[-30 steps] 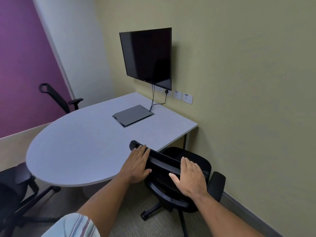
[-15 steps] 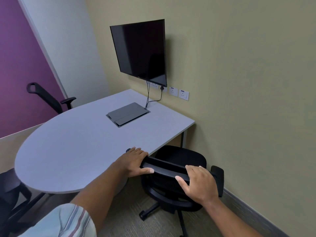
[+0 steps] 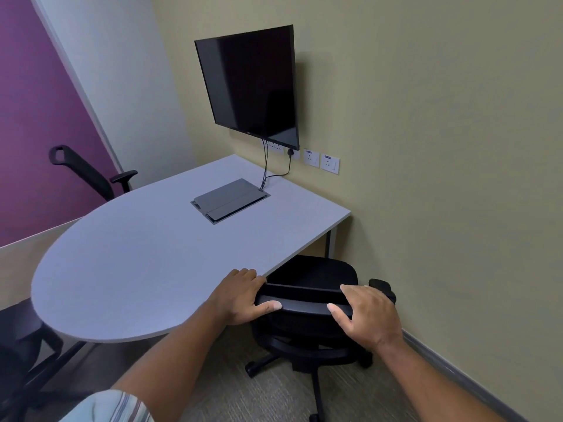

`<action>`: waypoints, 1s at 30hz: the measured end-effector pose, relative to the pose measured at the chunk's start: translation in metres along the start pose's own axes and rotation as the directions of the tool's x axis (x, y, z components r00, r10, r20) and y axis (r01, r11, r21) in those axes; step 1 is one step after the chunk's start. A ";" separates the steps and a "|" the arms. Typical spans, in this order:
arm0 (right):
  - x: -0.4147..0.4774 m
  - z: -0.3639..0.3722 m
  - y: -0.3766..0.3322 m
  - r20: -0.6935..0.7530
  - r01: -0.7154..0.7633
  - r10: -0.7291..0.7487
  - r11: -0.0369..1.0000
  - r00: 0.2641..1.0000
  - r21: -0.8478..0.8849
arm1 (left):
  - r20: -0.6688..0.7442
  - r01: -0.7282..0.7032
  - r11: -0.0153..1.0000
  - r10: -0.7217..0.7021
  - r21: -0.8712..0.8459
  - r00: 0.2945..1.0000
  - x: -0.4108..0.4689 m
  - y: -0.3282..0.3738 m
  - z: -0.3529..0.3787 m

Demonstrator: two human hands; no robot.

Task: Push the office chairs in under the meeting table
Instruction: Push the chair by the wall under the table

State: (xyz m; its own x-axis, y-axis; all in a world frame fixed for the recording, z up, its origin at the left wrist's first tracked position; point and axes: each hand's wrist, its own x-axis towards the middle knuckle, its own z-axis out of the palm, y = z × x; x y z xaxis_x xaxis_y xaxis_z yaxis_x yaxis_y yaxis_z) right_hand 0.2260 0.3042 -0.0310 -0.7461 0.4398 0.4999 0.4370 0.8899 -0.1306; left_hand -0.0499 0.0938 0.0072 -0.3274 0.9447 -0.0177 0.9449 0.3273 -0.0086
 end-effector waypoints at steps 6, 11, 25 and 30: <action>0.015 0.002 0.038 0.093 0.001 0.000 1.000 0.996 -0.006 | -0.048 -0.042 0.994 0.037 -0.102 0.998 0.004 0.011 0.003; 0.027 0.000 0.075 0.098 0.033 -0.033 0.999 0.995 -0.004 | -0.129 -0.045 0.986 0.025 -0.159 0.991 0.013 0.035 0.014; 0.051 0.014 0.141 0.177 0.123 -0.131 0.991 0.975 0.055 | -0.197 0.037 0.985 -0.071 -0.169 0.978 0.017 0.084 0.022; 0.060 0.012 0.149 0.163 0.169 -0.181 0.982 0.970 0.083 | -0.253 0.025 0.985 -0.067 -0.169 0.965 0.020 0.093 0.021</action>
State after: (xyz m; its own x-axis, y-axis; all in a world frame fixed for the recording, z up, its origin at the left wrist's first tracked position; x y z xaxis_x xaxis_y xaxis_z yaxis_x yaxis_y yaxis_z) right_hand 0.2406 0.4641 -0.0309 -0.8845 0.2853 0.3692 0.2613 0.9584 -0.1146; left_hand 0.0317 0.1424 -0.0149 -0.3792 0.8946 0.2366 0.9234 0.3492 0.1596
